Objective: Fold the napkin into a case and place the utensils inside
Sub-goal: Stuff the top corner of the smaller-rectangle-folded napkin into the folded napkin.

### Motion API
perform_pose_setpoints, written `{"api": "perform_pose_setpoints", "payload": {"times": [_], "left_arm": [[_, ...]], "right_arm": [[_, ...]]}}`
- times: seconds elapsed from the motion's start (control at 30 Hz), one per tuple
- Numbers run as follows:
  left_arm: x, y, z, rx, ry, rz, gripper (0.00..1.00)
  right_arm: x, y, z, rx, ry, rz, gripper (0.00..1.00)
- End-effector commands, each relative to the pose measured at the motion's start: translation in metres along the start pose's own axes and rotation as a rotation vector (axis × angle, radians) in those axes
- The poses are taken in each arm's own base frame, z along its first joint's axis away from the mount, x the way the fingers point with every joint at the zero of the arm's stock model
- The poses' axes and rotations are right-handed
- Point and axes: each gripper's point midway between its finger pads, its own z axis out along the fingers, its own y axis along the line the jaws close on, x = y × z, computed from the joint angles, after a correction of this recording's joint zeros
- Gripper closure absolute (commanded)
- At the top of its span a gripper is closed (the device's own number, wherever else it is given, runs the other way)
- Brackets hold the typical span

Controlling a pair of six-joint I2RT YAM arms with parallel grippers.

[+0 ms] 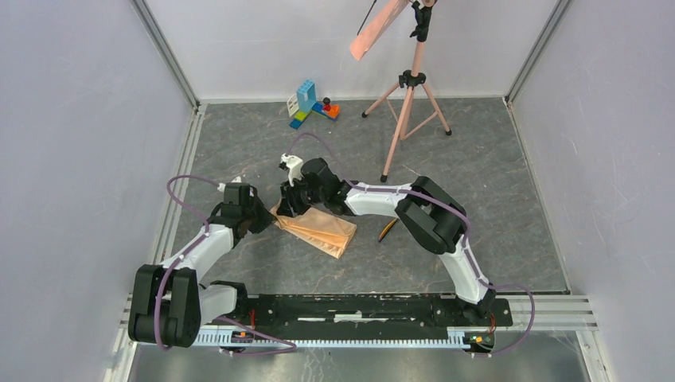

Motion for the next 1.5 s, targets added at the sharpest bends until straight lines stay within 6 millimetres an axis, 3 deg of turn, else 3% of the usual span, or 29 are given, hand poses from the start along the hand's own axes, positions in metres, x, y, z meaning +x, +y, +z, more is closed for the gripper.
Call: {"api": "perform_pose_setpoints", "payload": {"times": [0.0,0.3,0.4,0.47,0.63,0.77,0.97,1.07,1.27,1.47], "left_arm": [[-0.017,-0.018,-0.006,0.057,-0.04,0.03,0.98],[-0.022,-0.027,-0.008,0.086,-0.042,0.041,0.98],[-0.022,-0.033,-0.006,0.108,-0.027,0.036,0.98],[-0.021,-0.035,-0.004,0.114,-0.013,0.025,0.98],[-0.024,-0.028,-0.005,0.069,-0.019,0.035,0.98],[-0.026,-0.02,-0.004,0.019,-0.018,0.039,0.98],[-0.025,-0.02,-0.003,0.017,-0.013,0.042,0.98],[-0.026,-0.023,-0.004,0.029,-0.009,0.042,0.98],[-0.025,-0.028,-0.005,0.057,-0.001,0.049,0.98],[-0.023,-0.036,0.002,0.092,0.022,0.03,0.98]], "right_arm": [[-0.007,0.011,0.013,-0.054,-0.022,-0.023,0.69],[0.008,-0.004,0.043,-0.009,-0.019,-0.002,0.82],[0.027,-0.019,0.063,0.048,0.018,0.012,0.87],[0.031,-0.018,0.066,0.049,0.026,0.017,0.87],[0.008,0.001,0.036,-0.05,-0.022,0.072,0.79],[-0.013,0.01,0.001,-0.119,-0.072,0.112,0.66],[-0.028,0.008,-0.016,-0.124,-0.096,0.096,0.62],[-0.022,0.002,-0.009,-0.107,-0.083,0.105,0.65],[-0.012,-0.011,0.009,-0.095,-0.073,0.135,0.83],[-0.001,-0.007,0.04,-0.105,-0.049,0.154,0.91]]}}
